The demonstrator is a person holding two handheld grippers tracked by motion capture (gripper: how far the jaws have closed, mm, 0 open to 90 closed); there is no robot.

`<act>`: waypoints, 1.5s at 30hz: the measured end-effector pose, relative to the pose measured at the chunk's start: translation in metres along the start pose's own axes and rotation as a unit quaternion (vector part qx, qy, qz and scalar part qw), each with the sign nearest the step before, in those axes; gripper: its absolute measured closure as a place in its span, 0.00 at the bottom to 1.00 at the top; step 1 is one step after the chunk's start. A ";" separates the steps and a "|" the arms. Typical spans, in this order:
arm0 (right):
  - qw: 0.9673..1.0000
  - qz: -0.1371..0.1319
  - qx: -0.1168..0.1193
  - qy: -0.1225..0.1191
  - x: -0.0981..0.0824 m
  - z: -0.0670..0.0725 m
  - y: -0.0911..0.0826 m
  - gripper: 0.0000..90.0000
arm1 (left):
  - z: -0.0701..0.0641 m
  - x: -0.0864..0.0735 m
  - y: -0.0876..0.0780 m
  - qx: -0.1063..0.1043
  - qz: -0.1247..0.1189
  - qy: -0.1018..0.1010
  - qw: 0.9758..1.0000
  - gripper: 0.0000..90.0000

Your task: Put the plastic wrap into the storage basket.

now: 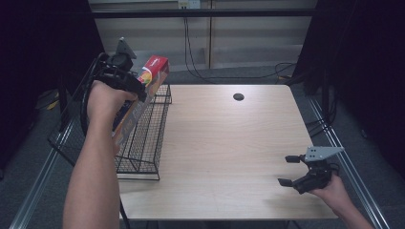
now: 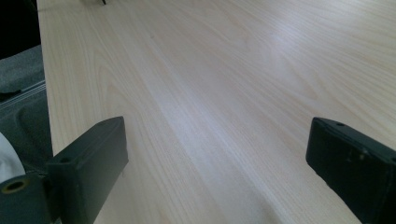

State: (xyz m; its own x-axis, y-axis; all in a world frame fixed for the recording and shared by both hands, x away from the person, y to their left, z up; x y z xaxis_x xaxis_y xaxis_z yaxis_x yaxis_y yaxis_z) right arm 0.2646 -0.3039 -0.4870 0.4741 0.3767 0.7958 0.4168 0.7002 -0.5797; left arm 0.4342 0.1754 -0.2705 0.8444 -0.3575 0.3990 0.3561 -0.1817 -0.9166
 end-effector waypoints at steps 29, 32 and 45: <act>1.000 -0.001 0.003 0.001 0.000 0.001 -0.001 0.06 | 0.032 -0.017 -0.012 0.029 -0.003 -0.041 0.999 0.49; 1.000 -0.001 0.002 0.001 0.000 0.001 0.000 0.06 | 0.034 -0.018 -0.013 0.032 -0.004 -0.043 0.999 0.49; 1.000 -0.001 0.001 0.000 0.000 0.001 0.000 0.06 | 0.048 -0.026 -0.012 0.044 -0.002 -0.063 0.997 0.49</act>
State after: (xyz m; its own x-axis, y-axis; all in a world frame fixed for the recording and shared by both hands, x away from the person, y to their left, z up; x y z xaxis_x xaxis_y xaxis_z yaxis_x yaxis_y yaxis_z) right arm 0.2639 -0.3036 -0.4864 0.4732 0.3749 0.7972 0.4163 0.7023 -0.5774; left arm 0.4270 0.2310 -0.2714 0.8842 -0.2376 0.4021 0.3895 -0.0999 -0.9156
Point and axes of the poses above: each handheld gripper's, and its own axes: y roughly forward along the jaws, x roughly out of its top, z roughly to its left, the point moved 5 cm from there along y, roughly forward along the jaws, and after that the axes turned 3 degrees about y, right-handed, at the moved point
